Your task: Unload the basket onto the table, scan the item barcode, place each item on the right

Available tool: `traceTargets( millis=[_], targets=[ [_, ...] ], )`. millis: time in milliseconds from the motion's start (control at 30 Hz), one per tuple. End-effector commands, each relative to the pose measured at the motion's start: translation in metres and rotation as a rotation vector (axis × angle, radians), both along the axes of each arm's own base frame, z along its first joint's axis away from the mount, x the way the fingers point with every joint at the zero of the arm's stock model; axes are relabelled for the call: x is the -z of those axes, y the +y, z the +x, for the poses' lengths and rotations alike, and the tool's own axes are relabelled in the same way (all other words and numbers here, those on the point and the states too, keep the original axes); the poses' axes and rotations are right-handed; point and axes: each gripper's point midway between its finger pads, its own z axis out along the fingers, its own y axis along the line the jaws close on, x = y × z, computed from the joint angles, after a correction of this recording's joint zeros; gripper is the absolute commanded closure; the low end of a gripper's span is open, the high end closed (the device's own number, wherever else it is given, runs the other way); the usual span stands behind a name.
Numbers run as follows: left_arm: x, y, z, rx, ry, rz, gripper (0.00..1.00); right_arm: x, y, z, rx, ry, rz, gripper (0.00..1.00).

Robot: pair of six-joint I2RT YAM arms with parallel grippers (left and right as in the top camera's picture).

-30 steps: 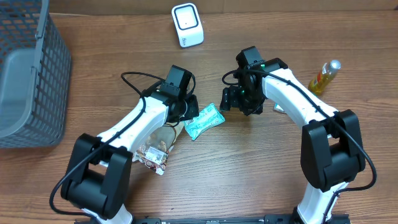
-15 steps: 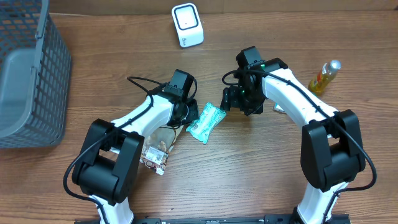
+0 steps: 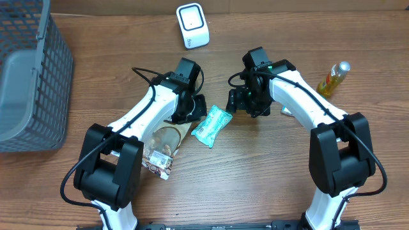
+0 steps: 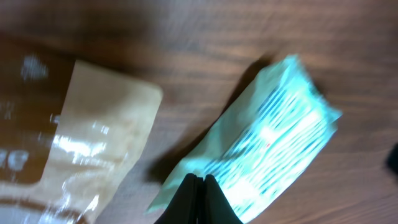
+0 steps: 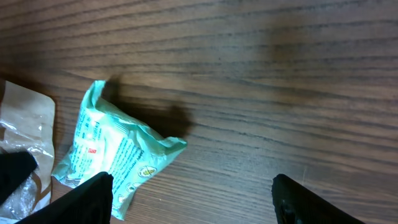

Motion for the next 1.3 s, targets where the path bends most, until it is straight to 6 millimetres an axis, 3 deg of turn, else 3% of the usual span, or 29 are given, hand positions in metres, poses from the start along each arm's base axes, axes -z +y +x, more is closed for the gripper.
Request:
traceTargets(
  millis=[0, 167, 367, 733, 833, 1100, 1267],
  targets=[
    [-0.002, 0.000, -0.005, 0.033, 0.021, -0.005, 0.96, -0.019, 0.002, 0.010, -0.009, -0.064, 0.016, 0.21],
    [0.001, 0.000, -0.013, 0.047, 0.049, -0.001, 0.96, -0.019, 0.002, 0.010, -0.010, -0.067, 0.016, 0.21],
    [-0.006, -0.018, -0.020, 0.117, 0.071, -0.112, 0.96, -0.019, 0.002, 0.010, -0.010, -0.066, 0.017, 0.21],
    [0.003, -0.017, -0.026, 0.140, 0.073, -0.040, 0.96, -0.019, 0.002, 0.010, -0.009, -0.066, 0.017, 0.21],
    [0.013, -0.020, -0.026, 0.128, 0.090, -0.034, 0.96, -0.019, 0.002, 0.010, -0.009, -0.063, 0.016, 0.22],
    [0.066, -0.005, -0.021, 0.073, 0.144, 0.079, 0.96, -0.019, 0.002, 0.009, -0.009, -0.060, 0.014, 0.21],
    [0.067, -0.015, -0.025, 0.089, 0.171, 0.024, 0.96, -0.019, 0.002, 0.009, -0.009, -0.060, 0.015, 0.22]
  ],
)
